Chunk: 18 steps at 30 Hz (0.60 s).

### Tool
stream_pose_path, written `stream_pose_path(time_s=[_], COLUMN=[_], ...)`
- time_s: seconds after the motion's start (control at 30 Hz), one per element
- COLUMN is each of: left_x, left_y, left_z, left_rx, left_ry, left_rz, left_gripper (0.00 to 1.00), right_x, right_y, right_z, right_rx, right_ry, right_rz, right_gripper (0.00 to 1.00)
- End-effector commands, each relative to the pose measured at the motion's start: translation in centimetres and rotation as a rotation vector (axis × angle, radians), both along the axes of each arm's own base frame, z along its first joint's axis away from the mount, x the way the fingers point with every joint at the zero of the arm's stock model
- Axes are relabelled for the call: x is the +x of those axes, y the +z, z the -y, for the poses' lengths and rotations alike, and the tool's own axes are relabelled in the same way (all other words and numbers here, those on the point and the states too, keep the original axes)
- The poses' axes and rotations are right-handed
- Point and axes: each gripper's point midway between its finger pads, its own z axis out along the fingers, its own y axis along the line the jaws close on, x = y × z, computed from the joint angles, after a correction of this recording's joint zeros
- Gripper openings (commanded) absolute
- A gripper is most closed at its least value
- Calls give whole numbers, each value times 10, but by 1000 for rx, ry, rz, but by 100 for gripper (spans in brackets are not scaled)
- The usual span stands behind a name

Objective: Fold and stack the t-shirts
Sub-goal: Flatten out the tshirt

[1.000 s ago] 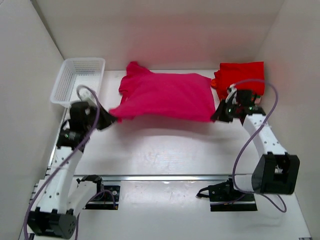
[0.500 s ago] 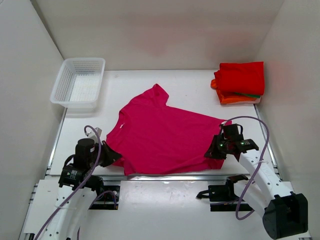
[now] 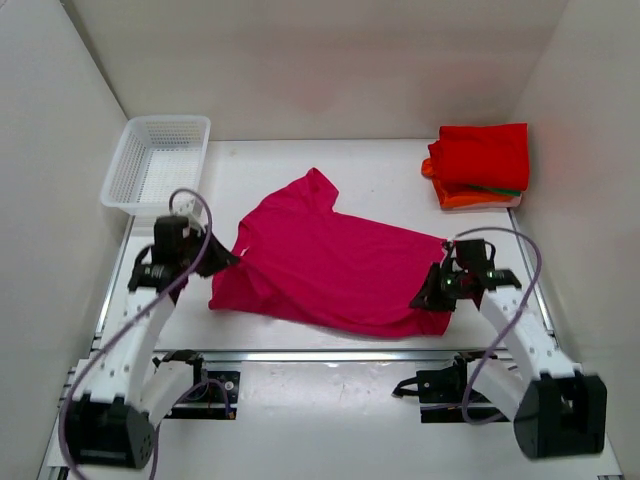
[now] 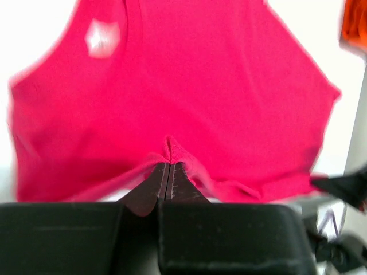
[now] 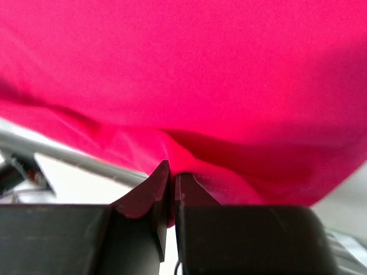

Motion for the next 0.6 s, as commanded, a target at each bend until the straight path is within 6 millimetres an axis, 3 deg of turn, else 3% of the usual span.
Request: stream_pose_path(time_s=[0.0,0.03,0.07,0.1,0.13,0.17,0.2,0.23,0.27,0.3,0.33,0.37,0.4,0.43,0.47,0.5,0.53,0.57], left_x=[72,97,130,141,174,201,219,232,242,243,236,227,222,201,179,156,145,121], left_y=[44,49,64,70,96,137,191,205,258,305,326,361,368,391,400,391,400,382], left_z=[-16,-20,-20,-24,-35,-33,-46,-59,-57,-65,-70,-79,-79,-79,-78,-81,-81,-81], left_rx=[98,134,144,139,145,128,119,122,123,133,134,133,137,140,162,186,192,189], left_ry=[0,-8,-21,-25,8,17,60,95,108,142,161,190,186,196,205,229,252,265], left_rz=[137,94,99,76,120,205,315,332,449,548,584,667,687,753,798,798,859,848], left_gripper=[0,0,0,0,0,0,0,0,0,0,0,0,0,0,0,0,0,0], right_x=[53,82,88,121,161,187,228,273,290,305,307,309,314,302,293,286,284,275], right_y=[43,51,33,66,85,78,133,186,200,247,268,293,299,305,330,331,319,321], right_z=[-23,-20,-20,-22,-17,-14,-13,-17,-17,-16,-19,-12,-9,-10,-6,-4,4,4], right_rx=[82,31,-23,-66,-143,-188,-238,-254,-251,-187,-133,-156,-185,-208,-226,-212,-195,-173], right_ry=[282,301,391,451,496,502,487,471,448,414,391,362,350,348,335,337,315,324], right_rz=[171,160,79,154,189,166,311,474,508,670,727,808,846,868,951,986,968,976], right_gripper=[0,0,0,0,0,0,0,0,0,0,0,0,0,0,1,0,0,0])
